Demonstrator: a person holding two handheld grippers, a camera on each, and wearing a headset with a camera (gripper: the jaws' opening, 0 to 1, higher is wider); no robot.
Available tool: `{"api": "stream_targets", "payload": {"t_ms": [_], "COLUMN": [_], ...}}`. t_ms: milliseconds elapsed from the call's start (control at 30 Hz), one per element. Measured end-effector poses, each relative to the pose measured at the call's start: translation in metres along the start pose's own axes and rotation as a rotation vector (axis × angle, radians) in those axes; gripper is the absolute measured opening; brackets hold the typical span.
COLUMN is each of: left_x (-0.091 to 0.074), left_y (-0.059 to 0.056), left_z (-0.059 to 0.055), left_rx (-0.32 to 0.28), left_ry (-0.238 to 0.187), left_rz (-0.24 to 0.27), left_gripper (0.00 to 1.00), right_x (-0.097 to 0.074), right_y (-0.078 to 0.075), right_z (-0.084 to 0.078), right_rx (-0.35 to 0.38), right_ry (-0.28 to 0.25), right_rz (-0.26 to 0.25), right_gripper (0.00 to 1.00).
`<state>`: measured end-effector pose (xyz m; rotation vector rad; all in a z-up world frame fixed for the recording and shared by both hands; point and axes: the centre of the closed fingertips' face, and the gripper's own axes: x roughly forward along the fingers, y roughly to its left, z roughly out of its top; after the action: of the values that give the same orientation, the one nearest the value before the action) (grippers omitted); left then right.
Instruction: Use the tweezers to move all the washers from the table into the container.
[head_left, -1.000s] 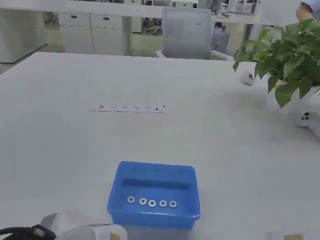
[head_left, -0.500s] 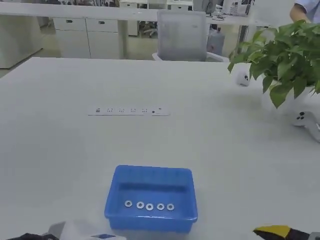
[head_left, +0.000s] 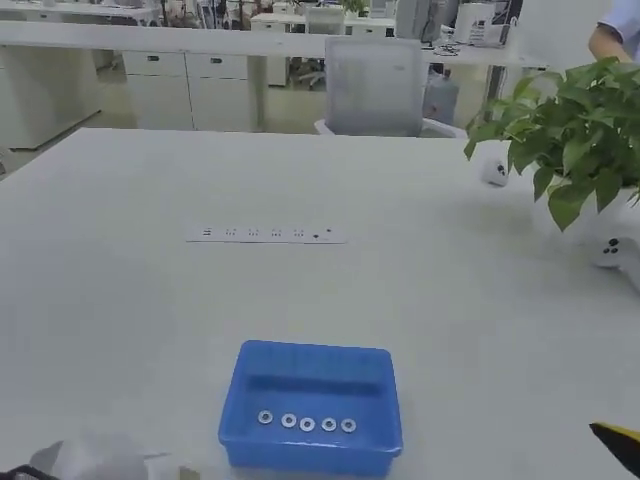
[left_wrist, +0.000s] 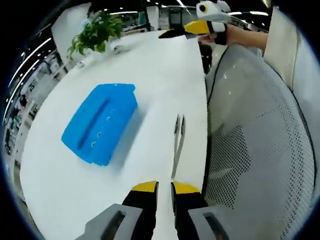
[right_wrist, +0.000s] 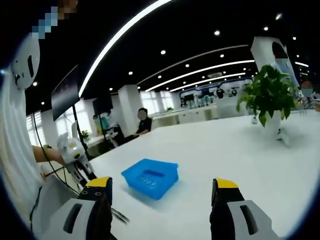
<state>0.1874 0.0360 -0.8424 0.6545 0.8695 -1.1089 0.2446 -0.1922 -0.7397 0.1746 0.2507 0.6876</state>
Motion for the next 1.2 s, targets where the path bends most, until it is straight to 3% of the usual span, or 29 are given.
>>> {"api": "stream_targets", "payload": {"t_ms": [167,333,433,567,733,833,933,1033,1100,1133,1200], "left_x": [-0.028,-0.055,-0.072,-0.084,-0.093,-0.097,-0.107,-0.121,-0.131,-0.138,-0.147], "left_y": [0.015,0.026,0.032,0.032,0.039,0.046,0.054,0.061,0.063,0.064,0.067], "left_z": [0.003,0.007,0.01,0.014,0.022,0.027,0.029,0.027,0.028,0.029,0.027], "left_rx": [-0.156,-0.323,-0.413,-0.445,-0.537,-0.626,-0.652,-0.618,-0.621,-0.625,-0.608], "left_ry": [-0.145,-0.336,-0.478,-0.569,-0.7,-0.787,-0.863,-0.898,-0.957,-0.993,-1.019], "left_rz": [0.124,0.241,0.318,0.393,0.479,0.513,0.566,0.658,0.699,0.716,0.77], "left_gripper": [0.2,0.28,0.38,0.51,0.63,0.7,0.76,0.86,0.91,0.93,0.97], "right_x": [0.001,0.004,0.004,0.002,0.001,0.001,0.001,0.0,-0.001,-0.001,-0.005], "right_y": [-0.005,-0.006,-0.005,-0.008,-0.007,-0.007,-0.007,-0.008,-0.009,-0.01,-0.017], "right_z": [-0.003,-0.007,-0.006,-0.004,-0.003,-0.002,-0.001,0.002,0.005,0.006,0.013], "right_rx": [-0.039,-0.157,-0.176,-0.179,-0.183,-0.204,-0.225,-0.234,-0.239,-0.244,-0.291], "right_ry": [0.013,0.05,0.047,0.035,0.027,0.031,0.029,0.017,0.005,0.002,-0.022], "right_rz": [-0.041,-0.071,-0.078,-0.092,-0.097,-0.102,-0.106,-0.114,-0.124,-0.131,-0.177], "right_gripper": [0.85,0.93,0.95,0.95,0.95,0.95,0.95,0.96,0.97,0.97,0.98]}}
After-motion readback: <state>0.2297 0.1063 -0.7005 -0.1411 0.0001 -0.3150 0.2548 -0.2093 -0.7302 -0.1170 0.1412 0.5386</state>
